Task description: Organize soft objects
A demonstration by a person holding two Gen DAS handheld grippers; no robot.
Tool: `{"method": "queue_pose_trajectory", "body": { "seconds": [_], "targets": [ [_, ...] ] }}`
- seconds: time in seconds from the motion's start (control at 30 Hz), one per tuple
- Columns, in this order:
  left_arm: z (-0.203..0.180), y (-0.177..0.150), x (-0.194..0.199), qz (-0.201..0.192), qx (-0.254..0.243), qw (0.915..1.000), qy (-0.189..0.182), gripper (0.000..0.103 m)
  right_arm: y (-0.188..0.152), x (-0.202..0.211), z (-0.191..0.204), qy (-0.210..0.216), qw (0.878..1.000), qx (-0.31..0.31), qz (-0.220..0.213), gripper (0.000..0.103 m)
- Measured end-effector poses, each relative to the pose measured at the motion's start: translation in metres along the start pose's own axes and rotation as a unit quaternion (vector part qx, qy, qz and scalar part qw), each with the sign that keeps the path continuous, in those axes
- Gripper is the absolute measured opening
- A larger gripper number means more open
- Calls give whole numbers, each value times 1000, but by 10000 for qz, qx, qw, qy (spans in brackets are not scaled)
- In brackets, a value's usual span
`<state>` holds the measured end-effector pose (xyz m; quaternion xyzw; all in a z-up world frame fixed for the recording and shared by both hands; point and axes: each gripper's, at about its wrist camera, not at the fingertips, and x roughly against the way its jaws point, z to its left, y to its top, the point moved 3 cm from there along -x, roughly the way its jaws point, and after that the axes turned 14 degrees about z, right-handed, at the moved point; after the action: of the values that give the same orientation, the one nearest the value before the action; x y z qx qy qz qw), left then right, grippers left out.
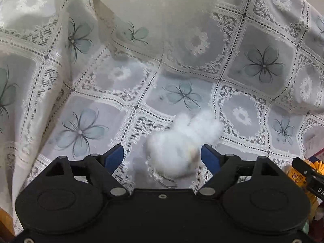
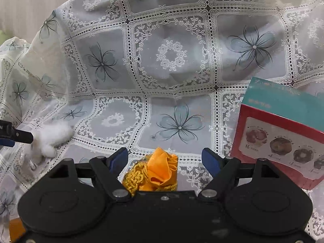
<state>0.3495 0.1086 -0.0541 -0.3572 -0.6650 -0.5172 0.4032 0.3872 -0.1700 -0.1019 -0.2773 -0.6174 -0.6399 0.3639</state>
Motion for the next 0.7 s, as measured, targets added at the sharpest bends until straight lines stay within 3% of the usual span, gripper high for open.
{"method": "queue_pose_trajectory", "body": {
  "seconds": [0.1, 0.2, 0.33, 0.4, 0.5, 0.7],
  "targets": [
    [-5, 3, -3, -2, -185, 9998, 51, 80, 3, -4, -1, 36, 9999, 23, 166, 81],
    [-16, 3, -6, -64, -627, 9974, 347, 80, 6, -6, 0, 74, 9994, 60, 340, 82],
    [-32, 0, -9, -270, -1256, 9886, 782, 82, 11, -1, 1, 151, 9983, 81, 566, 84],
    [-37, -2, -10, -335, -1484, 9843, 889, 82, 15, 8, 5, 234, 9977, 175, 615, 91],
    [-39, -4, -16, -271, -1613, 9823, 918, 82, 18, 20, 12, 195, 9965, 436, 683, 97],
    [-39, -4, -30, -135, -1577, 9830, 934, 82, -1, 28, 28, -93, 9919, 956, 827, 98]
  ]
}}
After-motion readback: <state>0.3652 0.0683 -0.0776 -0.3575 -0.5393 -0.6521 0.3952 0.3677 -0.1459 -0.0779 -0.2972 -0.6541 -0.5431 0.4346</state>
